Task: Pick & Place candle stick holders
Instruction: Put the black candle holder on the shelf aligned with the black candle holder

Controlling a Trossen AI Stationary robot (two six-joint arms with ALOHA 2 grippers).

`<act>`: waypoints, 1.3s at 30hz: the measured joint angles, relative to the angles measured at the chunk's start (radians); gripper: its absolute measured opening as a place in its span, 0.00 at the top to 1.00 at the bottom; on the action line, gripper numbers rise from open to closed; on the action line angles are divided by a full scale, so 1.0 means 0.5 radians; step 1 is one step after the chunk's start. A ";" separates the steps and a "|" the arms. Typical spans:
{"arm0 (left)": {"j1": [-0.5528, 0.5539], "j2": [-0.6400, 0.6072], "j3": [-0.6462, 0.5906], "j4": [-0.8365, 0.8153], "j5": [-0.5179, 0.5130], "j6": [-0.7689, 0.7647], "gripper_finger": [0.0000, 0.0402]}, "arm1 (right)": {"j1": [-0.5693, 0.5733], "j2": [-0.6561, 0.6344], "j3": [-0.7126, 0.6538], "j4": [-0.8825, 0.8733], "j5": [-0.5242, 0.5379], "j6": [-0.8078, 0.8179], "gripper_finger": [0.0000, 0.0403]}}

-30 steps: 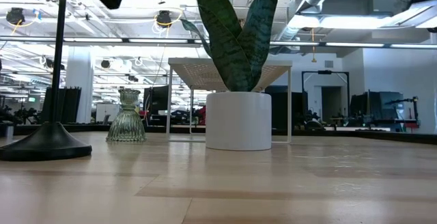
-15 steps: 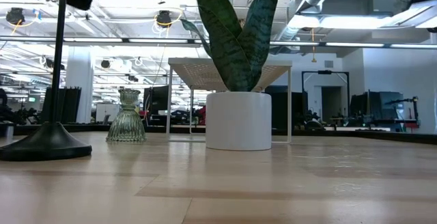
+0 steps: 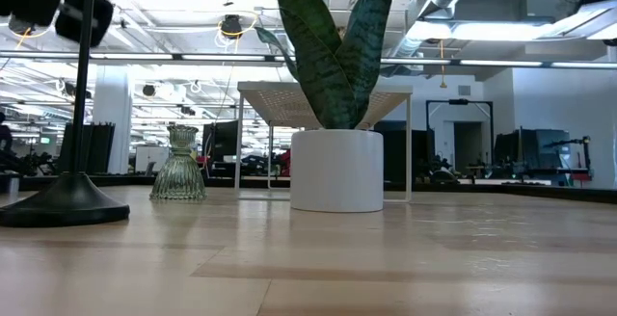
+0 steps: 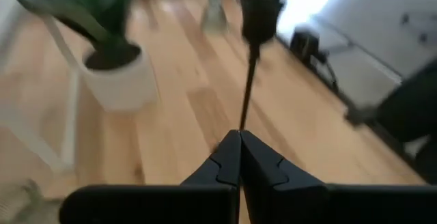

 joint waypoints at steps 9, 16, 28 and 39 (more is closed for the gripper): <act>0.000 0.325 -0.046 0.192 0.196 -0.001 0.99 | -0.002 0.001 0.000 -0.004 0.052 -0.015 1.00; 0.000 0.413 -0.046 0.229 0.198 0.006 0.99 | -0.003 0.001 0.000 -0.004 0.052 -0.015 1.00; 0.002 0.410 -0.318 0.472 0.267 -0.061 0.99 | -0.001 0.001 0.000 -0.003 0.052 -0.011 1.00; 0.002 0.380 -0.325 0.543 0.273 -0.053 0.99 | -0.004 0.001 0.000 -0.003 0.052 0.017 1.00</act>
